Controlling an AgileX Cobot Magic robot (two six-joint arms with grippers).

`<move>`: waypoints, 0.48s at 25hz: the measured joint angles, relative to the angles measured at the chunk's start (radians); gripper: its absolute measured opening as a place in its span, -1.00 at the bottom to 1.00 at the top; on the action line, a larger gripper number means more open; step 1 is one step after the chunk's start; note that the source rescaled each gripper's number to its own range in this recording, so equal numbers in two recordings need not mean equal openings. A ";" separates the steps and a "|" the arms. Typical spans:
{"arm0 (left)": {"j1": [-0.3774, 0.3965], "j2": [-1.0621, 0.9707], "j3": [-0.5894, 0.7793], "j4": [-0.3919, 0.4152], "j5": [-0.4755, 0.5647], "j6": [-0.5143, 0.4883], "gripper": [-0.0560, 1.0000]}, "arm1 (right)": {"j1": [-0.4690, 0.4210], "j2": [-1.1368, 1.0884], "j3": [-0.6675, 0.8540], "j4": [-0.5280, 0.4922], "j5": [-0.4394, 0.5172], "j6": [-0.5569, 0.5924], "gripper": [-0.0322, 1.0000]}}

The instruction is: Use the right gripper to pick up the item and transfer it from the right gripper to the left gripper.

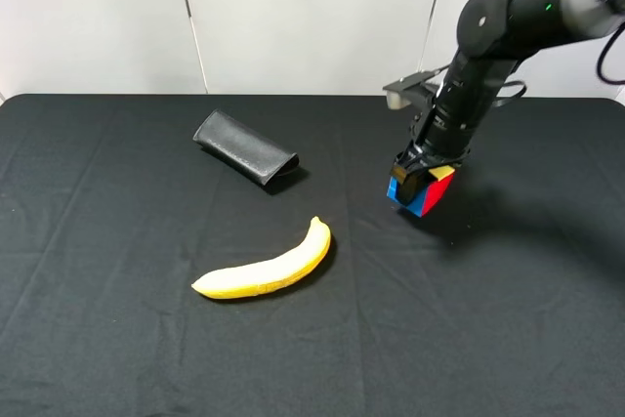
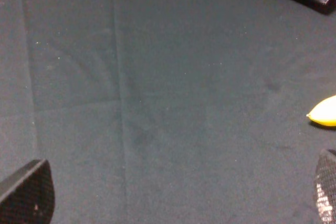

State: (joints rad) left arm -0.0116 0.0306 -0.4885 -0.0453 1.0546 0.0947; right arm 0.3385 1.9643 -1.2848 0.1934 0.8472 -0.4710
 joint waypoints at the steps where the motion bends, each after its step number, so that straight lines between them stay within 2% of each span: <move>1: 0.000 0.000 0.000 0.000 0.000 0.000 0.92 | 0.000 -0.013 0.000 0.001 0.008 0.005 -0.94; 6: 0.000 0.000 0.000 0.000 0.000 0.000 0.92 | 0.000 -0.101 0.000 0.006 0.071 0.015 -0.94; 12: 0.000 0.000 0.000 0.000 0.000 0.000 0.92 | 0.000 -0.225 0.000 0.058 0.125 0.017 -0.94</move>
State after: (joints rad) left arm -0.0116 0.0306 -0.4885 -0.0453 1.0546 0.0947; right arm 0.3385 1.7392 -1.2848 0.2515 0.9726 -0.4538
